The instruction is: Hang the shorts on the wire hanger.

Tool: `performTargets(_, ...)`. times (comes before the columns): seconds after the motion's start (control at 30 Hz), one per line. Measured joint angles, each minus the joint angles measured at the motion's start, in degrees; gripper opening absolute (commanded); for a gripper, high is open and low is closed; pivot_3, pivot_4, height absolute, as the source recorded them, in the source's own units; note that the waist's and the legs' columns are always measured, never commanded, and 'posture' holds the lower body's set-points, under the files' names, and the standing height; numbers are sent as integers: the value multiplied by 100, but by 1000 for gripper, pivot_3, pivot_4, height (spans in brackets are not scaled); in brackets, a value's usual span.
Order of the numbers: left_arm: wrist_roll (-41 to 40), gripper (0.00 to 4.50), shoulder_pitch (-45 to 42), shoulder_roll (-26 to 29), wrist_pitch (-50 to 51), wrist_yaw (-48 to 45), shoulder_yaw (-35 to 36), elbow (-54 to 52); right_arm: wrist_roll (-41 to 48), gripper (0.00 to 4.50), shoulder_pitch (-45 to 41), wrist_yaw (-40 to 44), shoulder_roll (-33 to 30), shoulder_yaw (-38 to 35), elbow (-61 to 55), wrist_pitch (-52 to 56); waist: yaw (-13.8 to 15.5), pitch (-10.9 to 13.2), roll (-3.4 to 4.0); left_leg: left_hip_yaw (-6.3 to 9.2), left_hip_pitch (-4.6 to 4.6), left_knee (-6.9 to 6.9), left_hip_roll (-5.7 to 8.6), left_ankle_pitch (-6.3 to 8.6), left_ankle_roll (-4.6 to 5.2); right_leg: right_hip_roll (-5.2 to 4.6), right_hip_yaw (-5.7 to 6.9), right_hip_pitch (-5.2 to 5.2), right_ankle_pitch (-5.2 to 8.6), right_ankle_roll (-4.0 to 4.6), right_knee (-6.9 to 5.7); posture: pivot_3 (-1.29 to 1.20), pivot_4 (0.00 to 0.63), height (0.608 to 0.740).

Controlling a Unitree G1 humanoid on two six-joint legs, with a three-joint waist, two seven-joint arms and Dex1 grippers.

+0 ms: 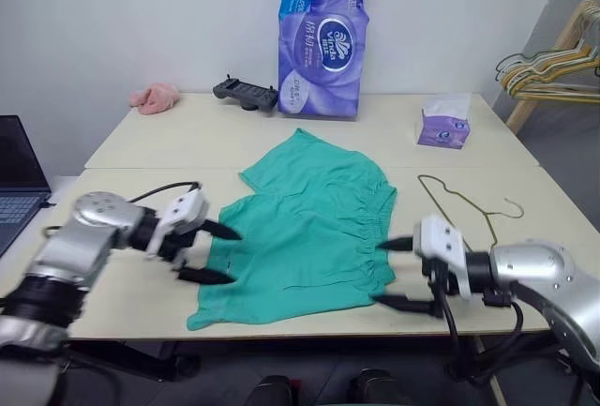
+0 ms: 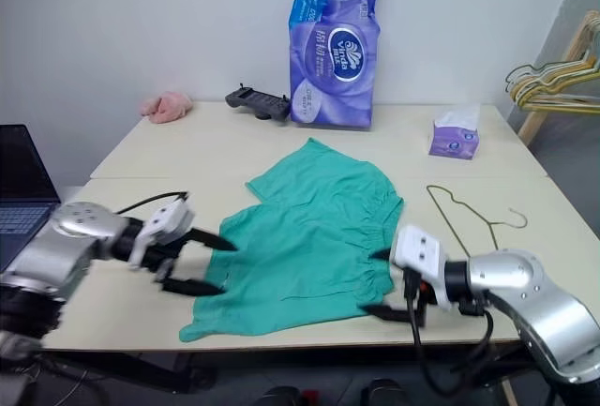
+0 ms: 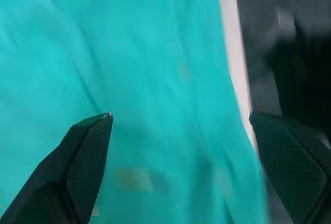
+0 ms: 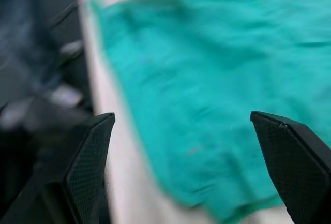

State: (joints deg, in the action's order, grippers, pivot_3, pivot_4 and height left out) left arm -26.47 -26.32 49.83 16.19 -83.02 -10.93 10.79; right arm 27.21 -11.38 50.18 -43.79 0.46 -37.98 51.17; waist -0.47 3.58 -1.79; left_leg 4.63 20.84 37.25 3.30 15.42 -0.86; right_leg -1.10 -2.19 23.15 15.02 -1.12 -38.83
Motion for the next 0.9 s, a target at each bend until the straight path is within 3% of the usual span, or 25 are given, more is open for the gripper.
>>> performTargets(0.27, -82, 4500, -491, -1920, 450, 1900, 396, -896, -528, 4467, -106, -1227, 103, -595, 1203, 61, -1, 3, -6, -8, 9, 30, 7, 10, 2, -6, -12, 0, -11, 10, -5, -92, 39, 740)
performTargets(0.53, 887, 4500, -15, -2747, -517, 2197, -409, -613, -1304, 4467, 189, -1631, -625, -1058, 2613, -367, -145, -12, 20, -24, 6, 36, 7, 14, 7, 1, -24, -5, -11, 10, -6, -142, 33, 740)
performTargets(0.73, 1134, 4500, -220, -3191, -819, 2265, -517, -409, -1303, 4467, 309, -1310, -844, -1066, 3424, -477, -201, -17, 28, -29, 6, 57, 6, 29, 32, 4, -25, -15, -8, 4, -6, -141, 28, 740)
performTargets(0.9, 1424, 4500, -452, -3813, -978, 2543, -723, 27, -1253, 4467, -188, -1035, -841, -976, 4154, -435, -233, -19, 31, -29, 4, 64, 9, 33, 39, 3, -27, -24, -6, 1, -4, -133, 24, 740)
